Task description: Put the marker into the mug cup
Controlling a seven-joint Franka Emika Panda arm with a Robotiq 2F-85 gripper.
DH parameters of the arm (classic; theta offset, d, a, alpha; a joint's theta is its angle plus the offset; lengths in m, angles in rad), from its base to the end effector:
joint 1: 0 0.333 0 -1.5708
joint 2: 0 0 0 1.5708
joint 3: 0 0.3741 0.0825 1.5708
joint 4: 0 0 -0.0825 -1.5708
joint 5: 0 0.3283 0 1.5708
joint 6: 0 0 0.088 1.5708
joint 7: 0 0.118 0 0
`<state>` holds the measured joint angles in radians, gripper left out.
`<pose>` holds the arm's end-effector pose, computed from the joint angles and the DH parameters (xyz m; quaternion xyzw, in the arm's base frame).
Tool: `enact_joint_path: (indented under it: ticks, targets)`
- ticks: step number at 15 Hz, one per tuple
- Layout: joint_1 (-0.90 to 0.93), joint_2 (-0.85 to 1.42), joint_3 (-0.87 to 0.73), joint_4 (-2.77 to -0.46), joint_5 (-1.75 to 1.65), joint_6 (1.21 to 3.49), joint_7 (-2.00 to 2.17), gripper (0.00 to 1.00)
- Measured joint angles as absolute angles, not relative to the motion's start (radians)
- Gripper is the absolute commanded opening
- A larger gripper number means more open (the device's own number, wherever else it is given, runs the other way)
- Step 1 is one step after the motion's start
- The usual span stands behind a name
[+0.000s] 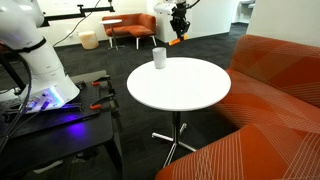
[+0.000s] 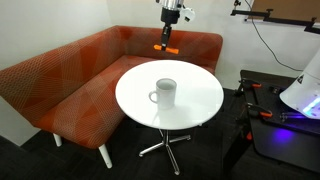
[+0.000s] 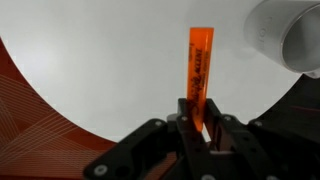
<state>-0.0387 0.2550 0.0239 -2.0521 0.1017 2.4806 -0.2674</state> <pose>0.5798 -0.0092 0.4139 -0.9917 -0.0877 -0.0909 0.0250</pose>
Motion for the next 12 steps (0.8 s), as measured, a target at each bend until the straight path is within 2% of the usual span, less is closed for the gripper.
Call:
enact_joint_path:
  ticks: [12]
  targets:
    - [-0.18, 0.301, 0.135, -1.981, 0.51, 2.444, -0.972, 0.05]
